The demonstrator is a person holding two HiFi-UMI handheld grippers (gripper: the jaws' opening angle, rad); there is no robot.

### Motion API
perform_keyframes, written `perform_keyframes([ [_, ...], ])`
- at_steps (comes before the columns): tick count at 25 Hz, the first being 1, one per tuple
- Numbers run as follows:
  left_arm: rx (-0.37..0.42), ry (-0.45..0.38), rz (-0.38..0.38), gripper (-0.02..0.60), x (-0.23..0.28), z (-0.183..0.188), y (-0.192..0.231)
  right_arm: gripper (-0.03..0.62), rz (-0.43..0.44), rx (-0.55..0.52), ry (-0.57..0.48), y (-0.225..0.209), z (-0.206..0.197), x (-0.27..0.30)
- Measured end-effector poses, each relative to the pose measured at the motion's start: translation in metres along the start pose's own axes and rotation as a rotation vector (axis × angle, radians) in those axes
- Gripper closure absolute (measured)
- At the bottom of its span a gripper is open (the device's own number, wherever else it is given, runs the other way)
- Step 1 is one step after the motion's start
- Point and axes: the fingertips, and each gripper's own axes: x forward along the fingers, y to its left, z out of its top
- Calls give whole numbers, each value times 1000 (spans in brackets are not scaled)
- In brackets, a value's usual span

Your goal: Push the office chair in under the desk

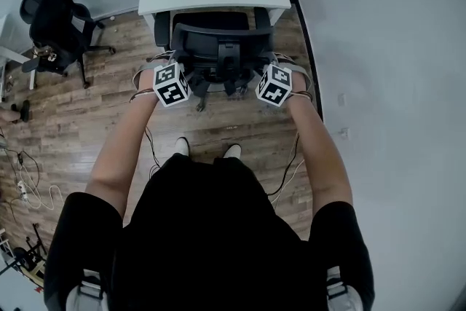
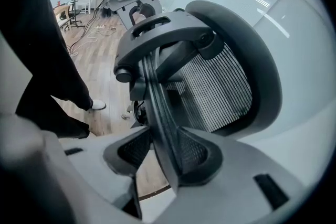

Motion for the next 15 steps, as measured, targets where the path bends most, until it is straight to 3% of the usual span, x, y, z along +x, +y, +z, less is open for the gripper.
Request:
perform_keyframes([
  [6,-17,-28,50,408,0,3,2,442,4,-6,-28,0,-1,0],
  [10,-84,-107,118,391,-12,8,4,441,17,14,-71,0,3,-4],
  [15,-128,-149,171,390,-31,14,0,441,16,24,-143,-2,11,-22],
])
